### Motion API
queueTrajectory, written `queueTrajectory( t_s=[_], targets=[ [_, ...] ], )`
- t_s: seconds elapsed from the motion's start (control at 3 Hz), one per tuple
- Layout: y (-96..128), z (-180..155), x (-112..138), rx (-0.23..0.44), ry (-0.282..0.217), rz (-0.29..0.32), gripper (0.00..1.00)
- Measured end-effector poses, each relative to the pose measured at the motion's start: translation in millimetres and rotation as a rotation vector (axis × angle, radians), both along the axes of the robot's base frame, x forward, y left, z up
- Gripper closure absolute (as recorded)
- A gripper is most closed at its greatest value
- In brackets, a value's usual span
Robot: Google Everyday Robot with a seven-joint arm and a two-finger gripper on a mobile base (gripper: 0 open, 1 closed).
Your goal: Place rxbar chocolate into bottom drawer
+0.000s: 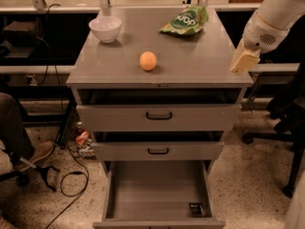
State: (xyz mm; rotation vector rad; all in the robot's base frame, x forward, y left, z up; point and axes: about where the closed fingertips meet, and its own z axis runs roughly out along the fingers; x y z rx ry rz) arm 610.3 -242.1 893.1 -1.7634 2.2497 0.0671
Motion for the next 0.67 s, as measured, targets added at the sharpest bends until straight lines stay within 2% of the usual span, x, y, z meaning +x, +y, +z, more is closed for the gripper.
queueTrajectory(
  t_s=[0.33, 0.67],
  targets=[
    [-2.7, -10.4, -21.0, 0.026, 0.048, -0.033, 1.00],
    [-2.6, -12.7, -22.0, 0.028, 0.052, -0.035, 1.00]
  ],
)
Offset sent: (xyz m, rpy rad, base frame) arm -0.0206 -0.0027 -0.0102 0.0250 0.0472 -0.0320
